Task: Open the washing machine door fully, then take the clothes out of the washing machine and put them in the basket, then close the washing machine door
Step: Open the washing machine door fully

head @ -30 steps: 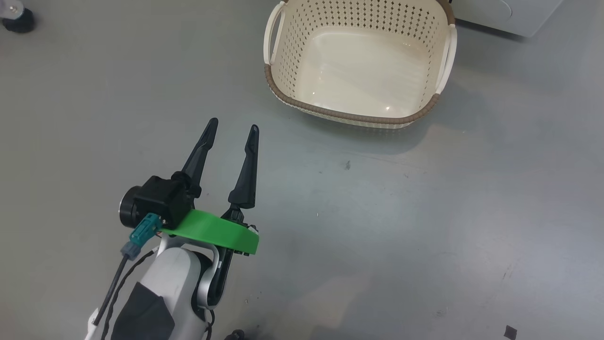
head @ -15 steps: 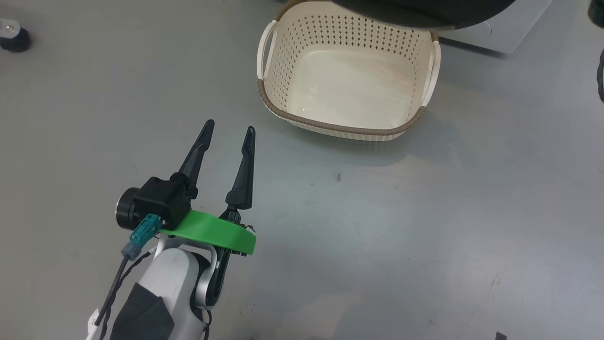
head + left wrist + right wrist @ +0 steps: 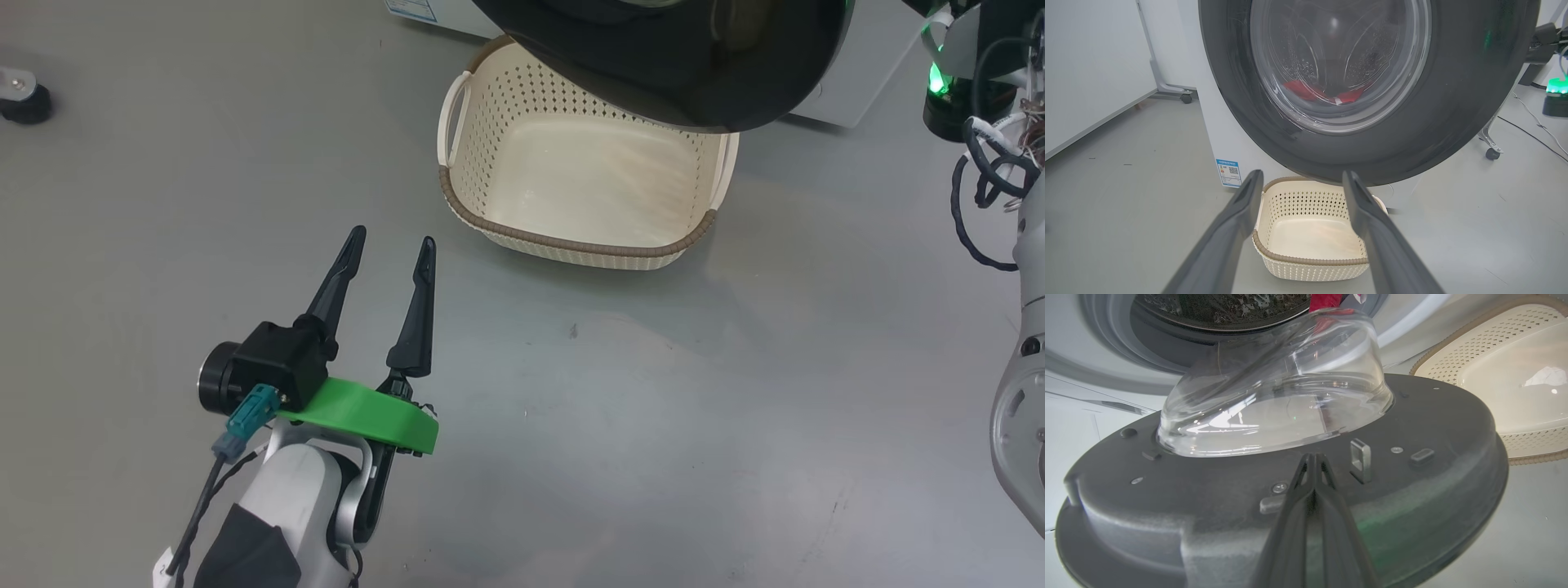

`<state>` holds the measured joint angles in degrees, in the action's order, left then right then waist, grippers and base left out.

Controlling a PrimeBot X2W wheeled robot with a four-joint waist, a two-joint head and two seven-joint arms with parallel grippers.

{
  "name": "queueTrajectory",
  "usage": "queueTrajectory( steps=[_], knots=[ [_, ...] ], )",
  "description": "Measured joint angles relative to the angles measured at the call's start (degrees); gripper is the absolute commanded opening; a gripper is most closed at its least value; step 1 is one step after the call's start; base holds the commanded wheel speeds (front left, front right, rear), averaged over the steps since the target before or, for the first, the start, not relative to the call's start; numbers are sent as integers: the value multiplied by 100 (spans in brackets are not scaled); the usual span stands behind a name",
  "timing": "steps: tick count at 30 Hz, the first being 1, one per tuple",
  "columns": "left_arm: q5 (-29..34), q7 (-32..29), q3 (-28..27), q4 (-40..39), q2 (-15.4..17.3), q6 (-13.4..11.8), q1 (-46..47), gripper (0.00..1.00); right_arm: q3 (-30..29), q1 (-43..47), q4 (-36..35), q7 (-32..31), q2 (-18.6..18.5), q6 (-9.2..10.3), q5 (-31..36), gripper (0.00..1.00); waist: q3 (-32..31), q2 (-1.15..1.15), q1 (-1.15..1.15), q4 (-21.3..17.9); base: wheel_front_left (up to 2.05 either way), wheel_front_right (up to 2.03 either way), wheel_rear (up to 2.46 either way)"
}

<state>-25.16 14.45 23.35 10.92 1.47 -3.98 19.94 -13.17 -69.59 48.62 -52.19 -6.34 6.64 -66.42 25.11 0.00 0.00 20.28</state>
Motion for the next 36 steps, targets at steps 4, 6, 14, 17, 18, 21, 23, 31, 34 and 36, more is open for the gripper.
queueTrajectory(
  steps=[4, 6, 14, 17, 18, 21, 23, 31, 34, 36],
  knots=[
    [4, 0, -4, -3, 0, 0, -7, 100, 37, 58, -15, -21, 4, 0, -1, 0, -34, 0, 0, -33, 0, 0, 0],
    [5, 0, -7, -3, 0, 0, -8, 100, 36, 93, -21, -21, 8, 0, -1, 0, -47, 0, 0, -43, 0, 0, 0],
    [16, 0, -16, -1, 0, 1, -31, 100, 18, 165, -200, 49, 15, -54, -1, 0, -98, 0, 0, -59, 0, 0, 0],
    [64, 0, -63, 30, 1, 0, -43, 100, 14, 222, -327, 311, -8, -267, 70, 0, -149, 0, 0, -68, 0, 0, 0],
    [65, 0, -75, 41, 1, 0, -58, 100, 71, 252, -387, 427, -66, -366, 193, 0, -173, 0, 0, -73, 0, 0, 0],
    [107, 0, -109, 60, 2, 0, -116, 100, 219, 338, -504, 649, -229, -567, 486, 0, -227, 0, 0, -86, 0, 0, 0],
    [140, 0, -135, 87, 3, 0, -159, 100, 396, 484, -615, 891, -393, -811, 804, 0, -289, 0, 0, -106, 0, 0, 0],
    [310, 0, -379, 132, 7, 0, -183, 100, 1322, 1247, -1073, 1769, -739, -1418, 2050, 0, -598, 0, 0, -248, 0, 0, 0],
    [359, 0, -503, 153, 8, 0, -244, 100, 1490, 1511, -1246, 2183, -746, -1414, 2240, 0, -726, 0, 0, -334, 0, 0, 0],
    [360, 0, -564, 169, 9, 0, -310, 100, 1613, 1682, -1388, 2463, -758, -1413, 2424, 0, -815, 0, 0, -400, 0, 0, 0]
  ],
)
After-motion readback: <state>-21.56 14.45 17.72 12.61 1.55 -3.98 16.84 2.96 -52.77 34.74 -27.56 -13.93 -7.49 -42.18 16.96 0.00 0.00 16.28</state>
